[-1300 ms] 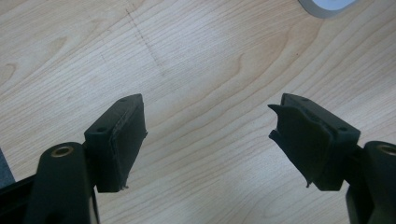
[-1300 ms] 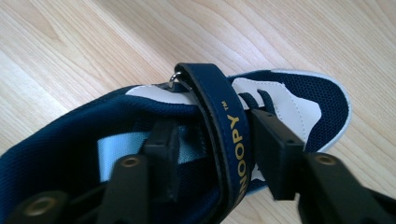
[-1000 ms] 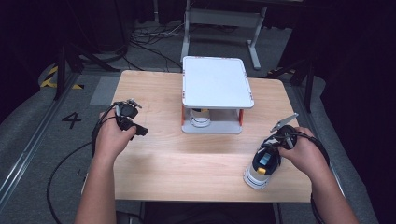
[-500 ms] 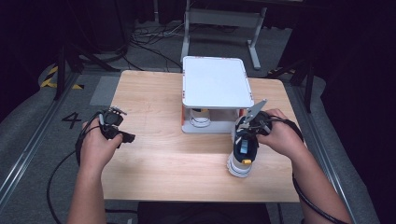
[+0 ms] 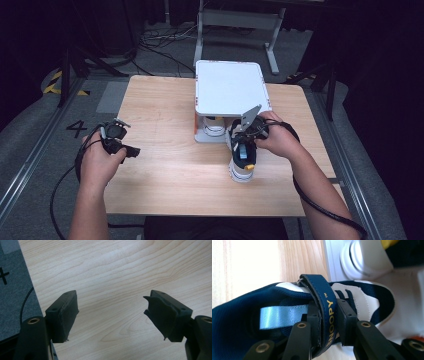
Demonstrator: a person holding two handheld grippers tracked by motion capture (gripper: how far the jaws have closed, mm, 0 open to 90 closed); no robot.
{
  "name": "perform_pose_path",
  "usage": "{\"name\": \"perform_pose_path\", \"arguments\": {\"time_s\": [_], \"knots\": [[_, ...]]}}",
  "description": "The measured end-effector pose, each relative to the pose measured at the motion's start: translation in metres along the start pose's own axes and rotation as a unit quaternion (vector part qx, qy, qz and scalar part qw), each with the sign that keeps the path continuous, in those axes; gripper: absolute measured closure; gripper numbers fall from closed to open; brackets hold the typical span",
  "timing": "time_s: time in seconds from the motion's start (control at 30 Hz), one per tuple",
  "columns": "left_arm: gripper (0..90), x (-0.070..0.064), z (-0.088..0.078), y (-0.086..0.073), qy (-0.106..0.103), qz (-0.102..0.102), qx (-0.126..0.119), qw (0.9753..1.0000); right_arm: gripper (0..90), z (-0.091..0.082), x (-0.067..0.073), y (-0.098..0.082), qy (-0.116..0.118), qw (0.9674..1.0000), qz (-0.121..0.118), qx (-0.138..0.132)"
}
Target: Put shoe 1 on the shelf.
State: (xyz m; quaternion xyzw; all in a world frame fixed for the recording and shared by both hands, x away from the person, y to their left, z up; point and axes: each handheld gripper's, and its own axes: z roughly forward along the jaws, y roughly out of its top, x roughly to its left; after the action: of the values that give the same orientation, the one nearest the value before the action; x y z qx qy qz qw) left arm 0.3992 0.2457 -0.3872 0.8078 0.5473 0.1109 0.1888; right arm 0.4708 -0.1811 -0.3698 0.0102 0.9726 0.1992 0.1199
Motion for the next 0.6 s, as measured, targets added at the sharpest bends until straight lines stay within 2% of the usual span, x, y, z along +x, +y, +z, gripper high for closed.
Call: {"name": "perform_pose_path", "arguments": {"time_s": [0.03,0.07,0.13,0.17,0.2,0.3,0.33,0.4,0.47,0.57,0.6], "knots": [[25.3,-0.001,0.001,0.001,-0.001,0.002,0.000,1.0000,74.1,0.001,0.000,0.001,-0.003,0.9999,-0.015,-0.005],[25.2,-0.002,0.001,0.002,-0.003,0.003,0.002,1.0000,69.9,0.001,0.001,0.002,-0.011,0.9995,-0.028,-0.011],[25.2,-0.003,0.003,0.004,-0.005,0.006,0.002,1.0000,66.3,0.001,0.001,0.001,-0.019,0.9993,-0.029,-0.012],[25.2,-0.004,0.004,0.006,-0.004,0.006,0.004,1.0000,63.2,0.001,0.002,0.000,-0.033,0.9991,-0.025,-0.010],[25.2,-0.005,0.005,0.007,-0.006,0.009,0.004,0.9999,60.4,-0.002,0.003,-0.002,-0.043,0.9989,-0.014,-0.012],[25.2,-0.007,0.007,0.013,-0.009,0.017,0.004,0.9998,51.4,-0.014,0.010,-0.006,-0.068,0.9967,0.019,-0.041],[25.2,-0.009,0.008,0.014,-0.009,0.014,0.002,0.9999,49.5,-0.018,0.013,-0.007,-0.076,0.9955,0.030,-0.049],[25.1,-0.010,0.010,0.018,-0.011,0.022,0.005,0.9997,45.5,-0.027,0.018,-0.009,-0.090,0.9927,0.048,-0.065],[25.2,-0.013,0.011,0.024,-0.014,0.031,0.007,0.9994,43.9,-0.038,0.028,-0.012,-0.092,0.9875,0.094,-0.086],[25.0,-0.018,0.015,0.031,-0.017,0.038,0.007,0.9991,42.8,-0.051,0.042,-0.017,-0.095,0.9797,0.144,-0.103],[25.0,-0.019,0.016,0.033,-0.018,0.039,0.007,0.9990,42.2,-0.054,0.047,-0.019,-0.094,0.9756,0.166,-0.109]]}}
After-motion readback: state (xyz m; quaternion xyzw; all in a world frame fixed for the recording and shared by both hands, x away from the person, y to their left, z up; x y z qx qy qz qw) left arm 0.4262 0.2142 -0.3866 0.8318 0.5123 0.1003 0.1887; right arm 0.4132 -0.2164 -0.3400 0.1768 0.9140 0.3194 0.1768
